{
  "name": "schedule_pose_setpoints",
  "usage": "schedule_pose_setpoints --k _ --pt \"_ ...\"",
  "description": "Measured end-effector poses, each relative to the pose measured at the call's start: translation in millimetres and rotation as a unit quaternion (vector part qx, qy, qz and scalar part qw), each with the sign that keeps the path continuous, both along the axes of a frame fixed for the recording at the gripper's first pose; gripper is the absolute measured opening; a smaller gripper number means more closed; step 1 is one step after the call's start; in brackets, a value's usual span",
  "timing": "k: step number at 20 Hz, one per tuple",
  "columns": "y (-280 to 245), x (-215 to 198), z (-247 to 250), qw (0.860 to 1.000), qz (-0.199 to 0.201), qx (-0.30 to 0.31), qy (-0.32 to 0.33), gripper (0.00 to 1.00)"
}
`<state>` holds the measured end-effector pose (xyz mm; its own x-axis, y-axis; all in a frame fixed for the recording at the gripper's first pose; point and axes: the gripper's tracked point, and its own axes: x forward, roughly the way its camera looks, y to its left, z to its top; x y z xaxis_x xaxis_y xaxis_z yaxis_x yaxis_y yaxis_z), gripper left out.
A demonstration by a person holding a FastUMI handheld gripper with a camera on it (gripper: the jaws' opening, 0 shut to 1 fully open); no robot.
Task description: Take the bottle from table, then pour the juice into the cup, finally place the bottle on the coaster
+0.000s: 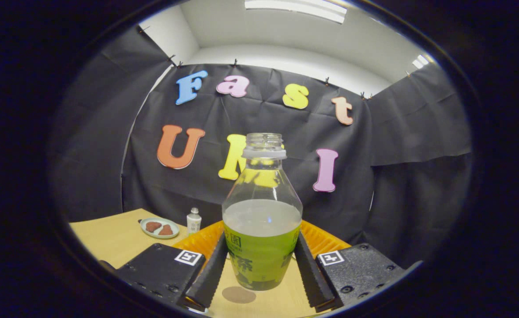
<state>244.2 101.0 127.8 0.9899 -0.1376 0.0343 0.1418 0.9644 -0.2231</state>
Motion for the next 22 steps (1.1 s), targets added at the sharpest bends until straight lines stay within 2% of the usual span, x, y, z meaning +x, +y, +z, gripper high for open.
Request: schedule_pose_setpoints --k 8,12,16,18,19,22 --pt "-1.0 60.6 -123.0 0.996 0.022 0.020 0.079 0.82" --pt "-4.8 78.8 -154.4 0.994 0.022 0.059 0.087 0.82" --pt "-20.2 96.1 -180.7 0.991 -0.002 0.095 0.090 0.82" --pt "-18.9 102.8 -198.6 0.989 0.004 0.109 0.100 0.82" --pt "-20.8 105.1 -208.7 0.988 0.000 0.105 0.112 0.82" --pt "-19.9 107.3 -212.5 0.993 -0.005 0.072 0.088 0.82"
